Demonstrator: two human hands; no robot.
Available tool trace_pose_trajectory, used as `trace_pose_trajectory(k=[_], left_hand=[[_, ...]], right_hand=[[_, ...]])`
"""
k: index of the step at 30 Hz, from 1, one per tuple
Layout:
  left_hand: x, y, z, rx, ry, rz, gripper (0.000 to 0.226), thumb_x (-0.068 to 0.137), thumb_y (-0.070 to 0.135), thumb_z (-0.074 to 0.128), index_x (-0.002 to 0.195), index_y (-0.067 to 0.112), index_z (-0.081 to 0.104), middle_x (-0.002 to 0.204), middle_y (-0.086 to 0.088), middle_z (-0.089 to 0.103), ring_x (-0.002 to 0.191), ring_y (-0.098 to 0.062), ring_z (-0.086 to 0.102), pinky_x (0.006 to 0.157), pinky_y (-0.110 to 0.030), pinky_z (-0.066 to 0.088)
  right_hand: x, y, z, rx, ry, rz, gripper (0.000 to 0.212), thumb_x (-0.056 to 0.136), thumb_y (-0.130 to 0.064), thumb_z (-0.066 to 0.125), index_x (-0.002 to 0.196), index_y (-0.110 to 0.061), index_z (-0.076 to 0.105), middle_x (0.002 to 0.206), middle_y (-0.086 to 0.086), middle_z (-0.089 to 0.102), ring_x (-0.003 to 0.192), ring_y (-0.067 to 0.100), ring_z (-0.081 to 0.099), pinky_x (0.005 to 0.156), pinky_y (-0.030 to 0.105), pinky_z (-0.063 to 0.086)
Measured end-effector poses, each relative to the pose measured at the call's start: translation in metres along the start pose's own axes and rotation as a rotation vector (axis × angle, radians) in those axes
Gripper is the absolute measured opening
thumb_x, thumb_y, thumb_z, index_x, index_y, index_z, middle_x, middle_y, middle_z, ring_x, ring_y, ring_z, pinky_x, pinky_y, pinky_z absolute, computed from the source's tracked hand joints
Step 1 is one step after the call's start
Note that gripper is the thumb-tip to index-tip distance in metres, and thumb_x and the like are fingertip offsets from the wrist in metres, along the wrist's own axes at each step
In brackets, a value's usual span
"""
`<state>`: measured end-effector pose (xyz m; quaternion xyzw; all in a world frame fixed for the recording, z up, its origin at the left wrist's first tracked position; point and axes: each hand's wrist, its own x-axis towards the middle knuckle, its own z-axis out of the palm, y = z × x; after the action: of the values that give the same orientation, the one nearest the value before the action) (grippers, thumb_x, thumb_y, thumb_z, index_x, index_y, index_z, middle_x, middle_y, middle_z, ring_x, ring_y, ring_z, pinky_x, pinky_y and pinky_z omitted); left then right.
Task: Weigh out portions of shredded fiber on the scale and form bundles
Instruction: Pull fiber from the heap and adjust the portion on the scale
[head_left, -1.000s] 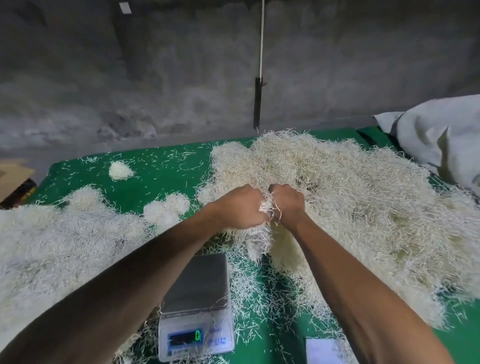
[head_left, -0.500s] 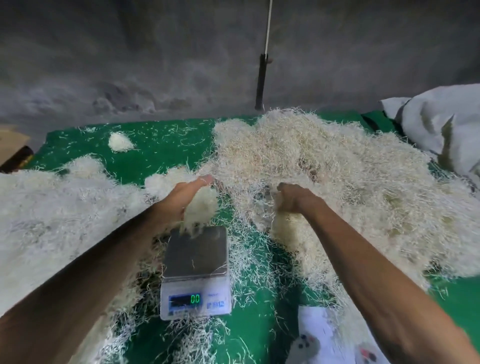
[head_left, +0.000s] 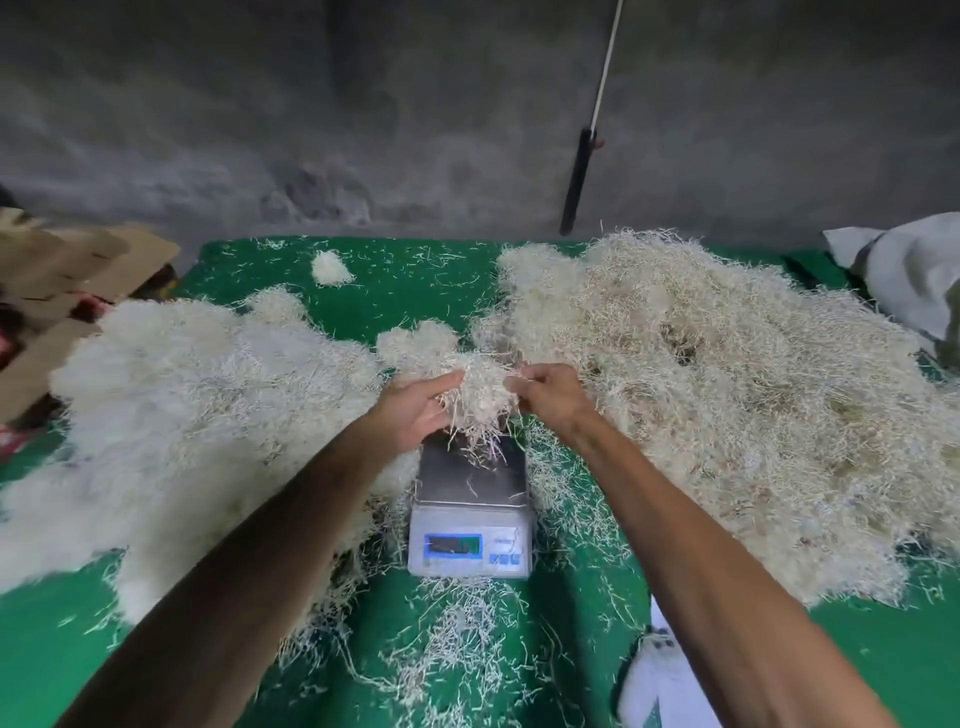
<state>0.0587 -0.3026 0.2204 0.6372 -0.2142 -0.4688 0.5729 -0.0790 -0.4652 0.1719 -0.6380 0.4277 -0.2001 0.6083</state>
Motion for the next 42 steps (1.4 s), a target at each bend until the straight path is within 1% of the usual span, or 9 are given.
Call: trace_pose_trajectory(k=[3,7,15,19,21,24,28,34,42], left_hand=[[-0.009,-0.017,-0.016,0.242,0.028,0.001,0.056,0.103,0.014,0.055,0.154,0.031,0.039,0.157,-0.007,0.037,0.140,-0.024,0.042,0.119,-0.049,0.033],[0.006,-0.048,-0.027,0.080,0.105,-0.092,0.047,0.096,0.011,0.067,0.141,0.020,0.057,0.110,0.003,0.049,0.098,-0.019,0.053,0.077,-0.016,0.051],[0.047,-0.098,-0.028,-0.243,0.442,-0.342,0.030,0.087,0.004,0.076,0.113,0.000,0.061,0.104,-0.017,0.068,0.087,-0.025,0.068,0.050,-0.030,0.057],[0.062,-0.110,-0.018,-0.083,0.424,-0.252,0.049,0.080,0.014,0.086,0.114,-0.002,0.054,0.109,-0.019,0.065,0.085,-0.022,0.066,0.050,-0.023,0.054],[0.063,-0.111,-0.012,-0.002,0.353,-0.223,0.063,0.078,0.020,0.088,0.125,0.000,0.051,0.097,-0.007,0.058,0.085,-0.018,0.060,0.056,-0.025,0.054],[0.069,-0.117,-0.018,0.047,0.300,-0.197,0.038,0.077,0.013,0.088,0.084,0.009,0.051,0.066,0.001,0.052,0.073,-0.018,0.067,0.083,-0.040,0.062],[0.070,-0.111,-0.022,0.054,0.237,-0.166,0.041,0.077,0.003,0.085,0.070,0.010,0.045,0.046,0.004,0.045,0.050,-0.014,0.064,0.074,-0.033,0.062],[0.063,-0.115,-0.036,0.065,0.255,-0.180,0.026,0.080,0.000,0.081,0.078,0.001,0.055,0.045,0.002,0.048,0.056,-0.017,0.066,0.093,-0.049,0.058],[0.065,-0.125,-0.038,0.123,0.340,-0.123,0.044,0.079,0.001,0.081,0.056,0.006,0.044,0.035,0.006,0.038,0.048,-0.017,0.053,0.069,-0.031,0.063]], right_hand=[[0.003,0.008,0.014,0.085,0.115,0.057,0.015,0.095,-0.011,0.070,0.100,0.002,0.068,0.102,0.003,0.068,0.083,0.018,0.065,0.074,0.029,0.062],[0.004,0.031,0.021,0.055,0.267,0.137,0.008,0.096,-0.010,0.069,0.100,-0.003,0.067,0.085,0.007,0.068,0.059,0.011,0.060,0.050,0.017,0.052],[-0.001,0.074,0.029,0.000,0.433,0.172,0.011,0.101,-0.009,0.061,0.108,-0.002,0.061,0.083,0.004,0.065,0.064,0.014,0.059,0.046,0.016,0.047],[-0.013,0.073,0.054,-0.039,0.016,0.041,0.063,0.090,-0.059,0.068,0.136,-0.019,0.057,0.102,0.001,0.068,0.070,0.009,0.067,0.065,0.022,0.057],[-0.012,0.074,0.064,-0.123,-0.067,0.075,0.081,0.084,-0.059,0.072,0.150,-0.020,0.046,0.101,-0.001,0.067,0.063,0.006,0.065,0.071,0.029,0.057],[0.001,0.082,0.061,-0.011,0.037,0.152,0.060,0.096,-0.029,0.070,0.149,-0.012,0.048,0.075,0.004,0.066,0.049,0.011,0.056,0.049,0.025,0.051],[0.018,0.092,0.060,0.056,0.159,0.272,0.042,0.098,0.005,0.056,0.139,-0.007,0.058,0.094,0.002,0.063,0.057,0.010,0.051,0.046,0.020,0.045],[0.043,0.100,0.074,-0.021,0.253,0.369,0.016,0.100,0.005,0.049,0.102,-0.009,0.056,0.081,0.002,0.057,0.053,0.006,0.045,0.038,0.013,0.039],[0.050,0.108,0.079,-0.044,0.375,0.416,0.022,0.100,-0.005,0.058,0.122,-0.004,0.063,0.086,0.004,0.063,0.061,0.009,0.057,0.040,0.015,0.045]])
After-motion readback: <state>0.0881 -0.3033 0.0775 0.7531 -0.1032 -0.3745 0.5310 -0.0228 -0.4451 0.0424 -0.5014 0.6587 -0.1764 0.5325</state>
